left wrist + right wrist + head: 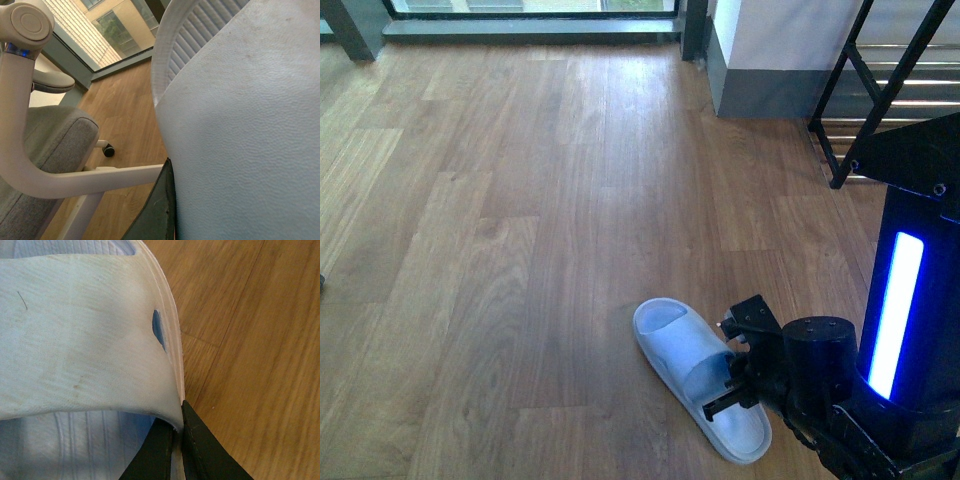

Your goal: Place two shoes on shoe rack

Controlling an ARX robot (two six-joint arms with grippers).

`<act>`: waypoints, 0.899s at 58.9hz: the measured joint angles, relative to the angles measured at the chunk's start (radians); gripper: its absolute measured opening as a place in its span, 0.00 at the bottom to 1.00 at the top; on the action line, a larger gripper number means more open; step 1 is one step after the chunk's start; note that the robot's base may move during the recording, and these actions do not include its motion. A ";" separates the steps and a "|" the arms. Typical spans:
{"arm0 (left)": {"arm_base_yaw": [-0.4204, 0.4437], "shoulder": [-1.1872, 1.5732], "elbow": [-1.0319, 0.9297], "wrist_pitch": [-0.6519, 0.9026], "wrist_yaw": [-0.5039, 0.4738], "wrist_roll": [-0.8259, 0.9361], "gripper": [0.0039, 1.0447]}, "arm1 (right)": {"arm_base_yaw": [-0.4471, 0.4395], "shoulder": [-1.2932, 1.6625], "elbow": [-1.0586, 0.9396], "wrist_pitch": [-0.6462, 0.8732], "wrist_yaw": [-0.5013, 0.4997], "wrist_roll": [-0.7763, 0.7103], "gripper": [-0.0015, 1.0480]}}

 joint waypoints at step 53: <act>-0.001 0.000 0.000 0.000 0.002 0.000 0.02 | -0.381 -1.783 -0.617 -0.772 -0.223 -0.281 0.02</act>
